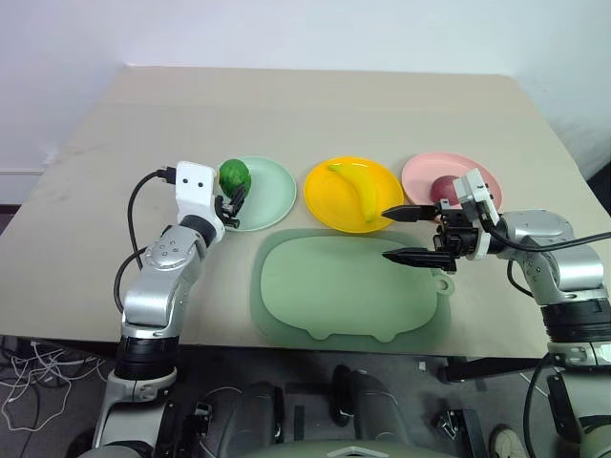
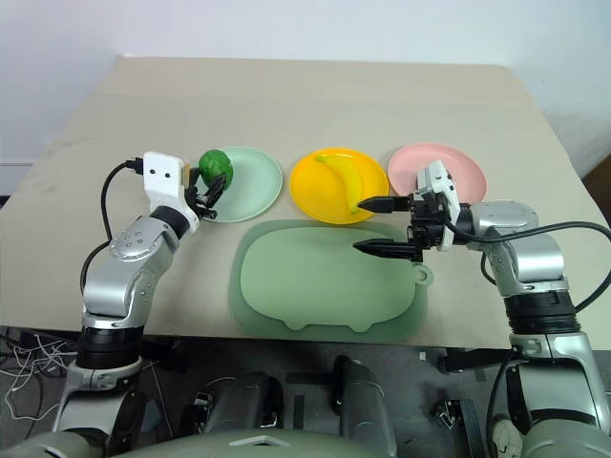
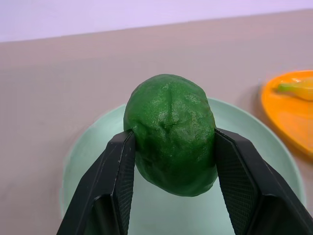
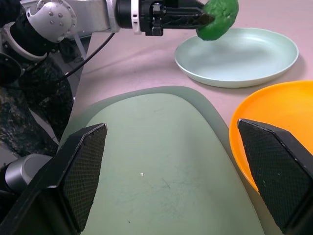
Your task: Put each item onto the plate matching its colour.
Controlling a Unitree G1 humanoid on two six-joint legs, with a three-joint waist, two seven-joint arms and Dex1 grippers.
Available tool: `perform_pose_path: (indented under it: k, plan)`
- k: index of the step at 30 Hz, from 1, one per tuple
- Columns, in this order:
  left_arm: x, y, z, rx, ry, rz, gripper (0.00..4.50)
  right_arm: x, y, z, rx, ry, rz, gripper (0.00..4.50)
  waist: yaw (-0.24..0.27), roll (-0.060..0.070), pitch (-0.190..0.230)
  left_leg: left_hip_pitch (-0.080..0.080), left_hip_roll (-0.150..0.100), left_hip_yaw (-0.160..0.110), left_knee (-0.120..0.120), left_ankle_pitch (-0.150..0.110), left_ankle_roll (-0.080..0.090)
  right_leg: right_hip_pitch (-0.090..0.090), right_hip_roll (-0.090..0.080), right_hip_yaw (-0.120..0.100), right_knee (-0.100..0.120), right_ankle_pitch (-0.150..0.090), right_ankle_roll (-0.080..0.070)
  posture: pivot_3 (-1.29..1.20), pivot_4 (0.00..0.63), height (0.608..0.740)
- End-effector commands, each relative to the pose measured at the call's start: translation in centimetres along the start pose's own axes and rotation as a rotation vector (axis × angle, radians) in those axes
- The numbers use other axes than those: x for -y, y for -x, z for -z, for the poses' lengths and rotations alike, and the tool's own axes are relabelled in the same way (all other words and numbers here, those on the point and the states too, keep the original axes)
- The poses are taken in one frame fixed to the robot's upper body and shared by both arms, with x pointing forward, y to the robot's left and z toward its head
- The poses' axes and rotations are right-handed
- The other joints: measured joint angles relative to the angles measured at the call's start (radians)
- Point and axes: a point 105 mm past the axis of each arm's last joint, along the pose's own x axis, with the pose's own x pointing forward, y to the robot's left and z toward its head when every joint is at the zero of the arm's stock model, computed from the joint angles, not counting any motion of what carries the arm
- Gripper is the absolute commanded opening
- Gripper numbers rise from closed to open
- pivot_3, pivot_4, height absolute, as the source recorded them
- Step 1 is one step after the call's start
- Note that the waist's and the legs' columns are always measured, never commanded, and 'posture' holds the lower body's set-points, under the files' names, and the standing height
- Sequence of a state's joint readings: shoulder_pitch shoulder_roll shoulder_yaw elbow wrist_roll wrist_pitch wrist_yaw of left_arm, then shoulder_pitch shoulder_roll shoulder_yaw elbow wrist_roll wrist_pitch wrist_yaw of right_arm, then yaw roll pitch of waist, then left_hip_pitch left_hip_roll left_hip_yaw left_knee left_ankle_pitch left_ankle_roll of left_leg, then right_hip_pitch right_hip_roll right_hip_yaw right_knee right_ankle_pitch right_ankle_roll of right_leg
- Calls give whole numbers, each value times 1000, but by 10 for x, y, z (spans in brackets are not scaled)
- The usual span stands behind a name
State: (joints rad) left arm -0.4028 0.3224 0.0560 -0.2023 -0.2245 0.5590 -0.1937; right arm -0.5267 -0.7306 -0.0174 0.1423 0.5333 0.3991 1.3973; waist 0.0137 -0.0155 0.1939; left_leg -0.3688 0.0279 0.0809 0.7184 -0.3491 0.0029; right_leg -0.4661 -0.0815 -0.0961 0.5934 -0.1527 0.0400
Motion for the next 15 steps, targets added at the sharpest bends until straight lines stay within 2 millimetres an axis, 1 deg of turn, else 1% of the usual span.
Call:
perform_pose_path:
  k: [1, 2, 3, 4, 5, 7, 8, 9, 10, 11, 13, 15]
  plan:
    - [-11, -2, -10, 33, -87, -110, 2107, 0, 2, -15, 27, 62, 9, 4500, 0, 0, 0, 0, 0, 0, 0, 0, 0, 0, 0, 0, 0, 0, 0, 0, 150, 740]
    - [-14, -2, -11, 37, -129, -143, 2446, 0, 2, -15, 27, 63, 13, 4500, 0, 0, 0, 0, 0, 0, 0, 0, 0, 0, 0, 0, 0, 0, 0, 0, 150, 740]
    - [-12, -4, -11, 39, -133, -129, 2796, 0, 2, -15, 26, 64, 16, 4500, 0, 0, 0, 0, 0, 0, 0, 0, 0, 0, 0, 0, 0, 0, 0, 0, 150, 740]
    - [-11, -5, -10, 34, -103, -118, 2969, 0, 2, -15, 26, 66, 18, 4500, 0, 0, 0, 0, 0, 0, 0, 0, 0, 0, 0, 0, 0, 0, 0, 0, 150, 740]
    - [-9, -6, -9, 29, -76, -107, 3275, 0, 2, -15, 25, 67, 19, 4500, 1, 0, 0, 0, 0, 0, 0, 0, 0, 0, 0, 0, 0, 0, 0, 0, 150, 740]
    - [-20, -7, -11, 47, -125, -187, 3963, 0, 3, -15, 25, 66, 23, 4500, 1, 0, 0, 0, 0, 0, 0, 0, 0, 0, 0, 0, 0, 0, 0, 0, 150, 740]
    - [-20, -7, -9, 35, -116, -175, 4280, 0, 4, -15, 22, 67, 22, 4500, 1, 0, 0, 0, 0, 0, 0, 0, 0, 0, 0, 0, 0, 0, 0, 0, 150, 740]
    - [-14, -7, -8, 30, -95, -127, 4455, 0, 4, -15, 22, 65, 27, 4500, 0, 0, 0, 0, 0, 0, 0, 0, 0, 0, 0, 0, 0, 0, 0, 0, 150, 740]
    - [-10, -7, -7, 28, -71, -101, 4455, 0, 4, -15, 20, 64, 28, 4500, 0, 0, 0, 0, 0, 0, 0, 0, 0, 0, 0, 0, 0, 0, 0, 0, 150, 740]
    - [-12, -6, -10, 44, -68, -123, 4455, 0, 4, -15, 19, 64, 29, 4500, 0, 0, 0, 0, 0, 0, 0, 0, 0, 0, 0, 0, 0, 0, 0, 0, 150, 740]
    - [-20, -4, -17, 75, -96, -212, 4455, 1, 5, -14, 19, 61, 33, 4500, 0, 0, 0, 0, 0, 0, 0, 0, 0, 0, 0, 0, 0, 0, 0, 0, 150, 740]
    - [-25, -2, -23, 96, -63, -257, 4455, 1, 4, -14, 21, 62, 33, 4500, 0, 0, 0, 0, 0, 0, 0, 0, 0, 0, 0, 0, 0, 0, 0, 0, 150, 740]
